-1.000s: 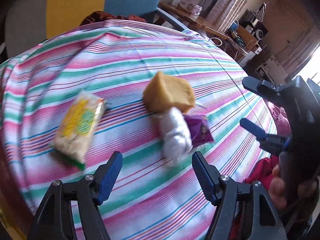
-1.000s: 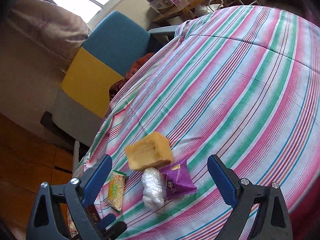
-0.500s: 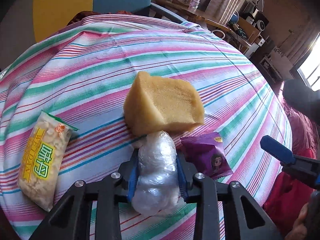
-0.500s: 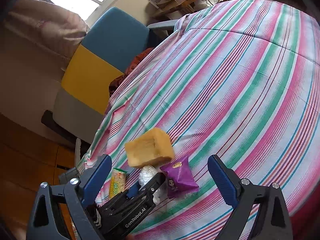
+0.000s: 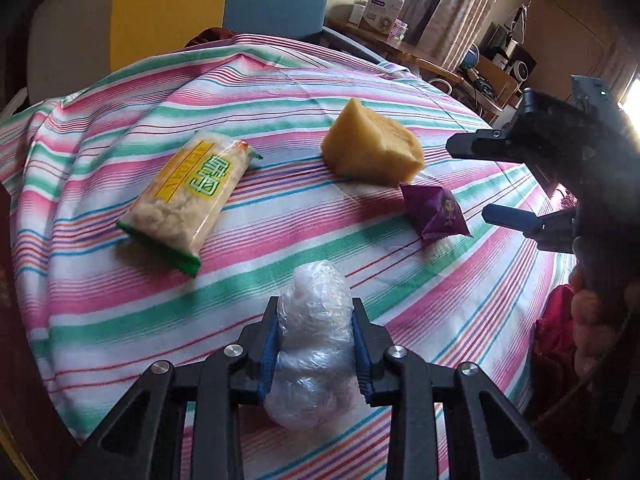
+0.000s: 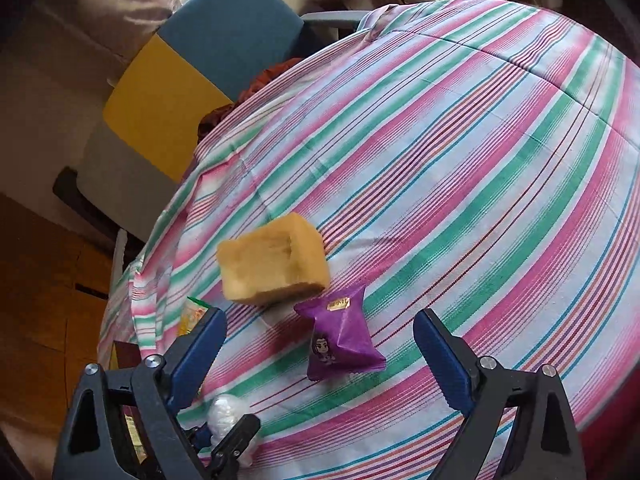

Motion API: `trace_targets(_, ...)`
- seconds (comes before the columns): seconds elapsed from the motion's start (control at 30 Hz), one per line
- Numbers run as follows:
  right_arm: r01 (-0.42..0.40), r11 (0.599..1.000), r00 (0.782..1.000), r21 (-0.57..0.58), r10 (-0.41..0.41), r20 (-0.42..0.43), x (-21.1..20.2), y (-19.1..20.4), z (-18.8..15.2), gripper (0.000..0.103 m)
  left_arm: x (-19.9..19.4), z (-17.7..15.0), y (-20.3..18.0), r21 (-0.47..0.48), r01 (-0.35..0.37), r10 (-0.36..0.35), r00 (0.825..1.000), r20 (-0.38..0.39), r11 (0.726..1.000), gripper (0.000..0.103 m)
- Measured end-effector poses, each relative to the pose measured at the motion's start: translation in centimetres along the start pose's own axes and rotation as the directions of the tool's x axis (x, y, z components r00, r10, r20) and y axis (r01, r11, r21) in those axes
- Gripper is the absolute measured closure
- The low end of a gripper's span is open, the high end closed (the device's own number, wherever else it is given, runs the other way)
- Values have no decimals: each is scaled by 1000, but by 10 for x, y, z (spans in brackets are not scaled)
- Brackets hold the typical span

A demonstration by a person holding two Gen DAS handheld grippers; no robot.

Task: Organize objects
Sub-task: 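Grasp the clear-wrapped white bundle with the left tool while the right tool grasps the purple packet, then carry the white bundle into the gold tray and open the left tool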

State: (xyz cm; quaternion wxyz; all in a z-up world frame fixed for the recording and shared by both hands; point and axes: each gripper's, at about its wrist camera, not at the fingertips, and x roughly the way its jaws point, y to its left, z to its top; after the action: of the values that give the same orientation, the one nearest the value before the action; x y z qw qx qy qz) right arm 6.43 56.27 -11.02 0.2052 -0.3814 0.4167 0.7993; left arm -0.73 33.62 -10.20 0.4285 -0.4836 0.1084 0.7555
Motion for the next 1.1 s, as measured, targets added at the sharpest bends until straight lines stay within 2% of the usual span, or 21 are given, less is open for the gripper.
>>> trace_targets(0.17,90,992,996,-93,-92,-18,12,9,-2,20,-9,-14,6,-2,-1,1,1000,13,1000,71)
trace_targets(0.43,209,950,975,-232,-222,-30,35,20,-8,24,-12,-22,8,-3,6,-6,999,42,1000,70)
trace_targets(0.53,258,918,957,-300,-287,-54,53,23,-9,36,-11,-23,7,2,3,-4,999,49,1000,70)
trace_targets(0.6,297,879,945,-372,-327,-17,57,32,-13,62,-12,-24,8,0,6,-6,999,53,1000,70)
trace_targets(0.63,287,875,947,-390,-320,-23,58,34,-15,67,-12,-25,8,-1,7,-7,998,56,1000,70)
trace_targets(0.73,284,863,946,-418,-324,-28,60,38,-18,67,-12,-25,9,-10,13,-12,998,61,1000,70)
trace_targets(0.9,269,867,947,-419,-317,-49,64,35,-16,66,-12,-25,8,-5,8,-7,998,63,1000,70)
trace_targets(1.1,280,854,945,-437,-326,-31,66,39,-19,65,-17,-26,7,-13,3,-2,998,58,1000,72)
